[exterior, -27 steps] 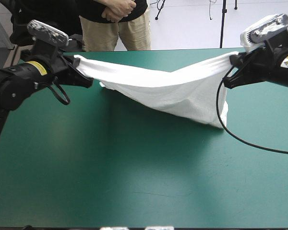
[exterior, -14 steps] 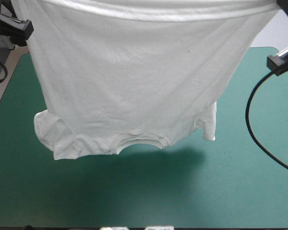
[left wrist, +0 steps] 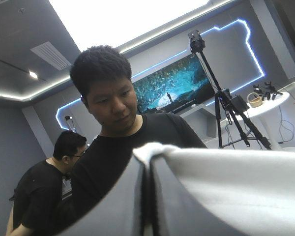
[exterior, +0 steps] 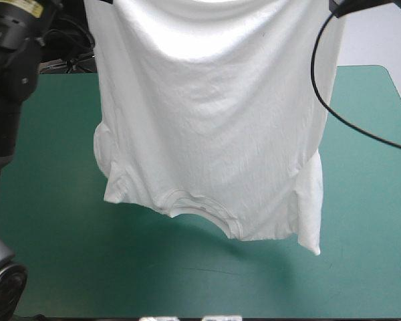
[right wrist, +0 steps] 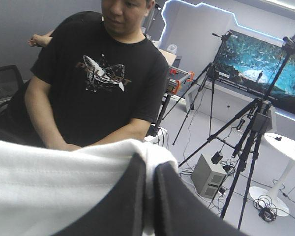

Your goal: Fold the cloth

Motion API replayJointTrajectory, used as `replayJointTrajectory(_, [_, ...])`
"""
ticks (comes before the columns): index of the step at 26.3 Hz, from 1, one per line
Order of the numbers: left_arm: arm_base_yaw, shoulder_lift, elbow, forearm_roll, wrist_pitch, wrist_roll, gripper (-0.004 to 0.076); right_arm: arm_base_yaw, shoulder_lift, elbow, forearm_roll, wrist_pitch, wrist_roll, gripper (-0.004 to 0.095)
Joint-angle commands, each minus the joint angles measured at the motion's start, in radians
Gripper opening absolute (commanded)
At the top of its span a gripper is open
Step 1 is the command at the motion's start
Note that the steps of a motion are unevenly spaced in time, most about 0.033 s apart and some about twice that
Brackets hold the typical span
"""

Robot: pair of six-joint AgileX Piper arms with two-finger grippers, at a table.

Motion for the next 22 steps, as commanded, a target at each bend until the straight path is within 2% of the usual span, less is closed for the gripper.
replayJointTrajectory(1, [0.013,0.043,-0.023,0.052,-0.277,-0.004,-0.0017,0.002,0.048,-0.016,0.006,-0.248,0.0,-0.0018])
replayJointTrajectory(2, [0.032,0.072,-0.026,0.036,-0.378,-0.022,-0.0017,0.002,0.074,-0.016,0.026,-0.309,-0.002,-0.0017])
replayJointTrajectory(3, [0.049,0.085,-0.035,0.016,-0.408,-0.043,-0.0017,0.002,0.081,-0.016,0.037,-0.345,-0.013,-0.0017])
replayJointTrajectory(4, [0.093,0.103,-0.063,-0.041,-0.428,-0.07,-0.0017,0.002,0.082,-0.016,0.044,-0.406,-0.031,-0.0017])
replayJointTrajectory(6, [0.153,0.122,-0.121,-0.145,-0.4,-0.088,-0.0017,0.002,0.078,-0.032,0.097,-0.44,-0.05,-0.0018])
replayJointTrajectory(12, [0.178,0.126,-0.149,-0.171,-0.26,-0.083,-0.0017,0.002,0.08,-0.042,0.107,-0.308,-0.069,-0.0017])
replayJointTrajectory(15, [0.178,0.135,-0.147,-0.178,-0.085,-0.09,-0.0017,0.002,0.103,-0.041,0.104,-0.179,-0.068,-0.0017])
replayJointTrajectory(20, [0.178,0.185,-0.105,-0.18,0.367,-0.156,-0.0017,0.002,0.181,-0.036,0.104,0.12,-0.044,-0.0017])
replayJointTrajectory(22, [0.178,0.2,-0.063,-0.18,0.468,-0.174,-0.0017,0.002,0.217,-0.025,0.104,0.231,-0.034,-0.0017])
